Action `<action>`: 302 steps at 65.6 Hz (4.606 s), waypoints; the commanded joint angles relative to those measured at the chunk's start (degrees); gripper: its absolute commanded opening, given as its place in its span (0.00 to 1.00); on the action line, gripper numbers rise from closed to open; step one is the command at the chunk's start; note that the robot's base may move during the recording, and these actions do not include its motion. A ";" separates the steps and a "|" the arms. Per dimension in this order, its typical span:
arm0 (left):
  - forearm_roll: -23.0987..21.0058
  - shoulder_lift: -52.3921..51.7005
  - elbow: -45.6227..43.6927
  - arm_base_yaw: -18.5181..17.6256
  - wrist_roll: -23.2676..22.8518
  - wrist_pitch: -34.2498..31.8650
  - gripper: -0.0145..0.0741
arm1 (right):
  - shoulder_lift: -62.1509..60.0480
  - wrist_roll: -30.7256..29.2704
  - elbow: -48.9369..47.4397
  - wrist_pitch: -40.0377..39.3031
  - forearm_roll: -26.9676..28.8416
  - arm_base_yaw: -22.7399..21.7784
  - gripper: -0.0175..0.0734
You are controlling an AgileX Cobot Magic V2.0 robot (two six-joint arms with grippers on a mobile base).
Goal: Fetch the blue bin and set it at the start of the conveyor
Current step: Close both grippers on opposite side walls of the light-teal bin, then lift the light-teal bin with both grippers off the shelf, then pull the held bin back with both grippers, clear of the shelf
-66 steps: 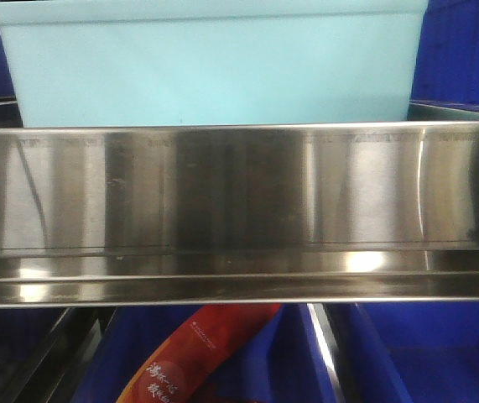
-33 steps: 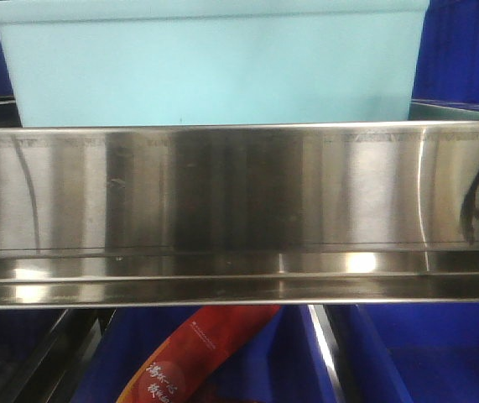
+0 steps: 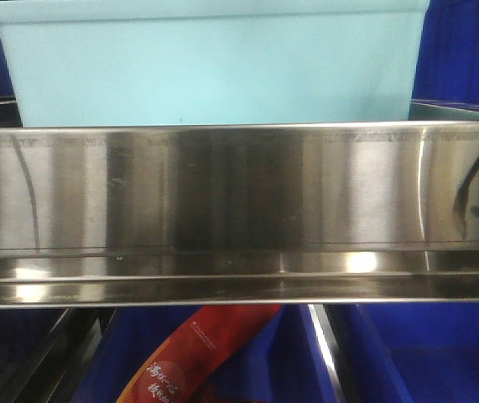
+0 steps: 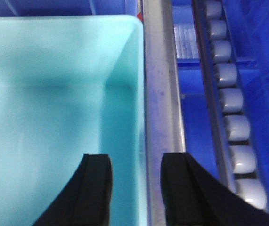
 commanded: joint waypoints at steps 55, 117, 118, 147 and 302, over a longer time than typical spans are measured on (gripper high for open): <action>-6.24 8.28 -0.38 3.42 4.69 0.24 0.50 | 5.74 -3.78 0.38 -1.92 1.96 -1.58 0.39; -6.14 8.88 -1.00 3.08 6.12 0.04 0.47 | 5.74 -6.29 0.38 -2.45 1.96 -1.70 0.39; -6.14 9.04 -1.00 3.08 6.12 0.06 0.47 | 5.74 -6.29 0.38 -2.45 1.96 -1.70 0.39; -6.59 9.88 -1.00 3.08 6.12 0.97 0.47 | 5.74 -6.29 0.38 -2.56 1.96 -1.70 0.39; 13.01 -14.56 -3.38 -16.11 -7.64 7.42 0.04 | -24.21 7.05 6.70 -2.53 -13.91 8.67 0.02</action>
